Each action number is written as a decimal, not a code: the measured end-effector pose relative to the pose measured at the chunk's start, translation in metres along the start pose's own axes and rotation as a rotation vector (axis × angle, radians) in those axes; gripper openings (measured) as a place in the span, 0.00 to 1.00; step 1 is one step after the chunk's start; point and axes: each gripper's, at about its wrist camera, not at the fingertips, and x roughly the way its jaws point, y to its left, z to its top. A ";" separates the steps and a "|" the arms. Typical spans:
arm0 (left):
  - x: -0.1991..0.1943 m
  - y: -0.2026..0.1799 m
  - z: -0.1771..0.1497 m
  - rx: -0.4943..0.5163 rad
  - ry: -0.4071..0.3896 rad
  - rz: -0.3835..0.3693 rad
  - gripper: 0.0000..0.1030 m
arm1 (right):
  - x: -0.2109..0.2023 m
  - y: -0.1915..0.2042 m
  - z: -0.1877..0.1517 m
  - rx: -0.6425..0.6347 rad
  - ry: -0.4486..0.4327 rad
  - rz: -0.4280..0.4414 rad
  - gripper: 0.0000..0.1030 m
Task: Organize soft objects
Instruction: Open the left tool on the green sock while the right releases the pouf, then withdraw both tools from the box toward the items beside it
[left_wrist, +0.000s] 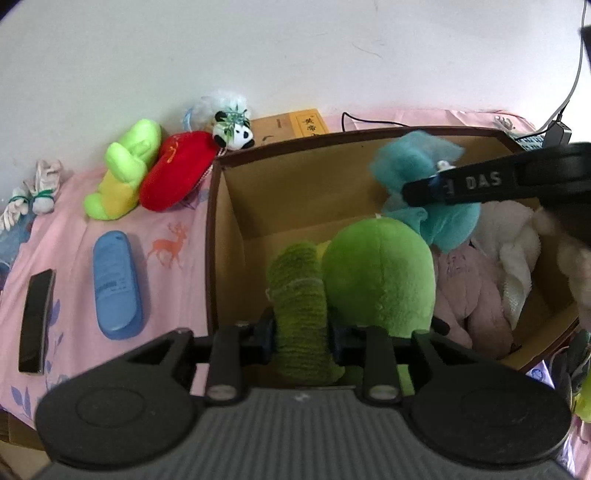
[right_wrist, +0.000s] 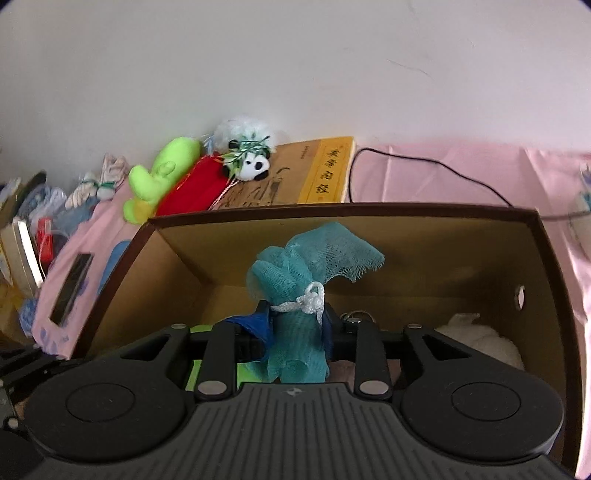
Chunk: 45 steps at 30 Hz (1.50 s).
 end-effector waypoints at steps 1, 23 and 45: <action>0.001 0.000 0.001 0.000 -0.001 0.010 0.36 | 0.000 -0.002 0.001 0.021 -0.001 0.010 0.12; -0.056 0.002 0.000 -0.144 -0.089 0.052 0.66 | -0.088 0.005 -0.010 0.120 -0.140 0.109 0.14; -0.103 -0.028 -0.027 -0.128 -0.067 0.129 0.76 | -0.154 0.031 -0.069 0.097 -0.265 0.105 0.14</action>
